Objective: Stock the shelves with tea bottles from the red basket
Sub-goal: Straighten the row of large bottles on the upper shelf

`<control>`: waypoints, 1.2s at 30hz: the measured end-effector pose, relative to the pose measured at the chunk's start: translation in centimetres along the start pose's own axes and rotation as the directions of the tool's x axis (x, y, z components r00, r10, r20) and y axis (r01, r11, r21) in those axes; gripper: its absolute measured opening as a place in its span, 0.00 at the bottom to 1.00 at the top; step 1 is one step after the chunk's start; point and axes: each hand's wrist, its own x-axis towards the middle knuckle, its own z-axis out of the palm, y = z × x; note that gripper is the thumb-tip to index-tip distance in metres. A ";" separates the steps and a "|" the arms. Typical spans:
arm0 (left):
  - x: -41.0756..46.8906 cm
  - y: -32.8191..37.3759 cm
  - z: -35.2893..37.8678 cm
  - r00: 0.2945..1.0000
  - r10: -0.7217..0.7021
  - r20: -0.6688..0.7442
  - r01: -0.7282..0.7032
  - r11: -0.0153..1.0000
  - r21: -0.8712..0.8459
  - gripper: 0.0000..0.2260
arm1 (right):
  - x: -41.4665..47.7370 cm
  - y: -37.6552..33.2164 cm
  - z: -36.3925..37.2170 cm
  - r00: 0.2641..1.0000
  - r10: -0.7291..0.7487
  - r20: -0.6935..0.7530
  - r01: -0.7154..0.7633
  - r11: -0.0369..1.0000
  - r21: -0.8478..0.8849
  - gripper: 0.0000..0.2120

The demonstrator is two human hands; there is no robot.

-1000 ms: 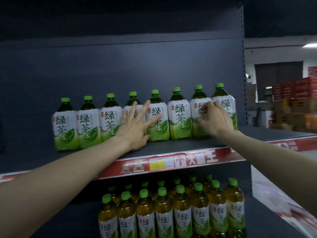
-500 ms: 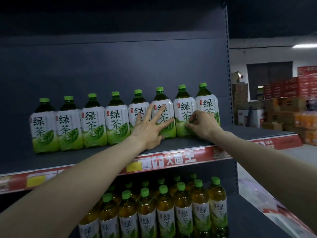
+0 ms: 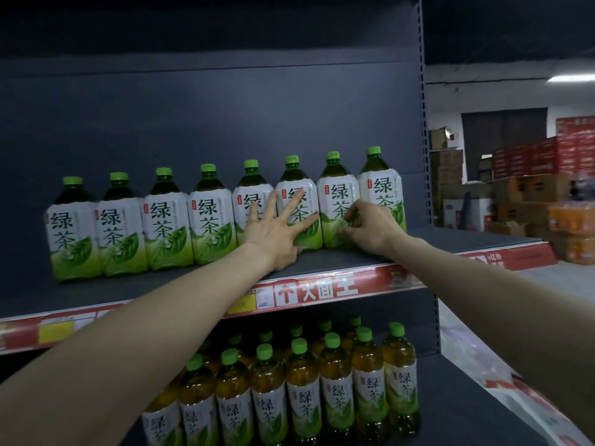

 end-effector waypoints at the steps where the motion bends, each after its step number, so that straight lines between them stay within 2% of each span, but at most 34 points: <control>1: 0.0 0.1 0.0 1.000 0.005 0.000 -0.005 1.000 -0.012 0.34 | 0.0 0.0 -0.2 0.996 -0.013 -0.093 0.015 1.000 0.027 0.14; 3: 0.0 0.2 0.2 1.000 0.008 -0.005 -0.008 0.998 -0.065 0.35 | 0.0 0.4 -0.7 0.947 0.001 -0.320 0.011 0.999 0.035 0.16; 5: -0.1 0.5 0.4 1.000 -0.007 0.002 0.007 0.992 -0.128 0.35 | 0.1 1.1 -1.4 0.896 0.091 -0.435 -0.096 0.995 0.011 0.28; 7: -0.2 0.6 0.5 1.000 -0.018 0.024 0.021 0.988 -0.153 0.34 | 0.4 2.1 -2.1 0.885 0.297 -0.359 -0.279 0.955 0.101 0.42; 9: -0.4 0.6 0.7 0.999 -0.017 0.044 0.024 0.988 -0.150 0.32 | 0.8 2.8 -2.6 0.867 0.468 -0.173 -0.414 0.868 0.273 0.49; 10: -0.5 0.4 0.7 0.999 -0.012 0.051 0.020 0.989 -0.144 0.32 | 1.0 3.1 -2.6 0.861 0.500 -0.095 -0.448 0.833 0.325 0.48; 12: -0.5 0.3 0.9 0.998 -0.003 0.066 0.012 0.990 -0.141 0.31 | 1.2 3.3 -2.4 0.865 0.500 -0.034 -0.465 0.825 0.320 0.45; 24: -0.7 0.5 0.6 0.993 -0.005 0.114 0.025 0.984 -0.174 0.29 | 2.1 3.9 -2.0 0.891 0.452 -0.029 -0.444 0.884 0.145 0.44; 36: -0.6 0.4 0.8 0.993 -0.002 0.117 0.027 0.978 -0.208 0.29 | 2.3 3.8 -1.7 0.903 0.430 0.007 -0.429 0.899 0.092 0.43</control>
